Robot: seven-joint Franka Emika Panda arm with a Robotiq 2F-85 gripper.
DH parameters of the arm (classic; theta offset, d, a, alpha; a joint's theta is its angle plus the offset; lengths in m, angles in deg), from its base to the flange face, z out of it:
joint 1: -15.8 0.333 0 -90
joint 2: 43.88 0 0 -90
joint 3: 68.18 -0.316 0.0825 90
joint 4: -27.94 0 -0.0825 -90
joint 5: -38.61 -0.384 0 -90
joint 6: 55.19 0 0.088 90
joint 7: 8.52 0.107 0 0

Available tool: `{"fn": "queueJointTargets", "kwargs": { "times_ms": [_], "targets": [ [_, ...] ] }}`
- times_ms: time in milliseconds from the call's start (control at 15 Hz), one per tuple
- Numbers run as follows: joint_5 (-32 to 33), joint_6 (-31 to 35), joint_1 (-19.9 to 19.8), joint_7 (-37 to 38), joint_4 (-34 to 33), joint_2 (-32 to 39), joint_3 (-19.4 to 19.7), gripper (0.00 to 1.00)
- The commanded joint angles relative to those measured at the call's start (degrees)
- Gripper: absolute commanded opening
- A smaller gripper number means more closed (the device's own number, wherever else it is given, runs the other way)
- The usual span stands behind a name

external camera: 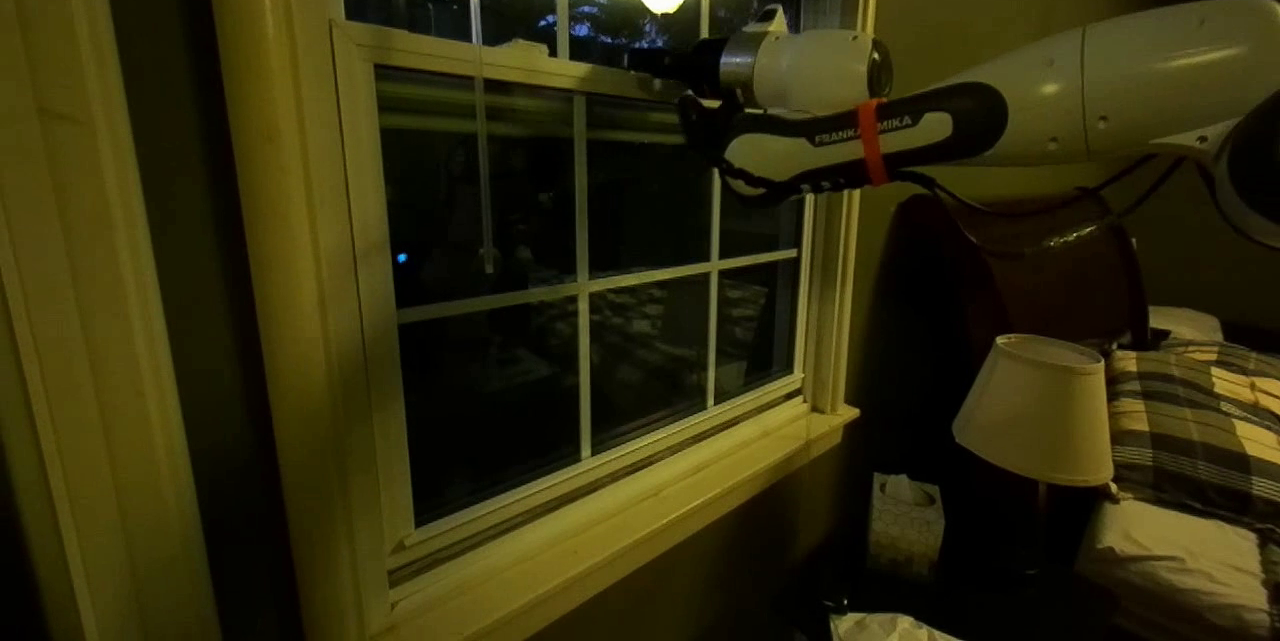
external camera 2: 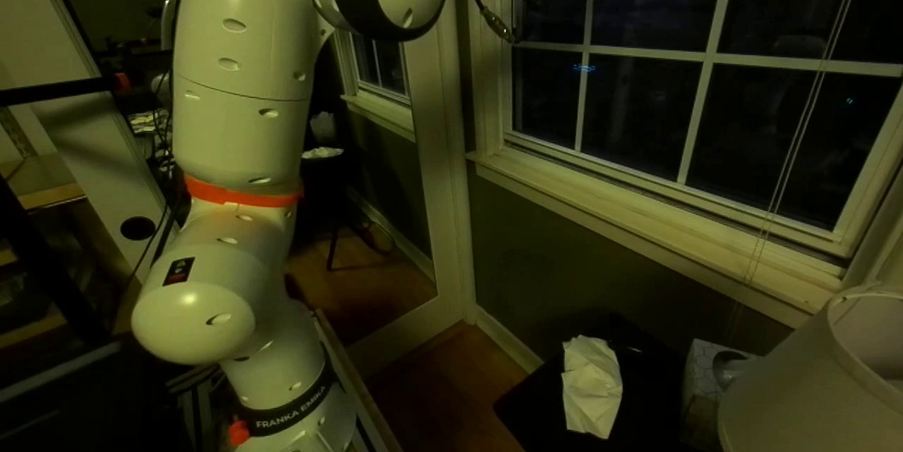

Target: Push the window down

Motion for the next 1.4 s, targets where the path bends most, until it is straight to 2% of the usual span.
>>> {"fn": "queueJointTargets", "kwargs": {
  "times_ms": [0, 67, 133, 200, 533, 1067, 1267, 1333],
  "targets": [
    [-7.38, 4.81, 10.0, -10.41, 2.69, 2.53, 15.02, 1.0],
    [-5.91, 2.27, 11.56, -5.43, 2.44, 2.82, 16.22, 1.0],
    [-5.48, 2.86, 8.86, -2.68, 2.15, 3.56, 10.73, 1.0],
    [-7.26, 1.7, 10.46, -2.54, 2.63, 2.11, 12.97, 1.0],
    [-5.62, -1.64, 7.94, 1.48, 6.85, -4.02, 9.85, 1.0],
    [-6.61, -9.85, 6.54, 3.5, 20.61, -18.23, 9.36, 1.0],
    [-5.35, -14.51, 7.44, 2.81, 27.72, -24.17, 12.64, 1.0],
    [-9.06, -16.3, 12.74, -1.24, 29.94, -25.59, 17.8, 1.0]
  ]
}}
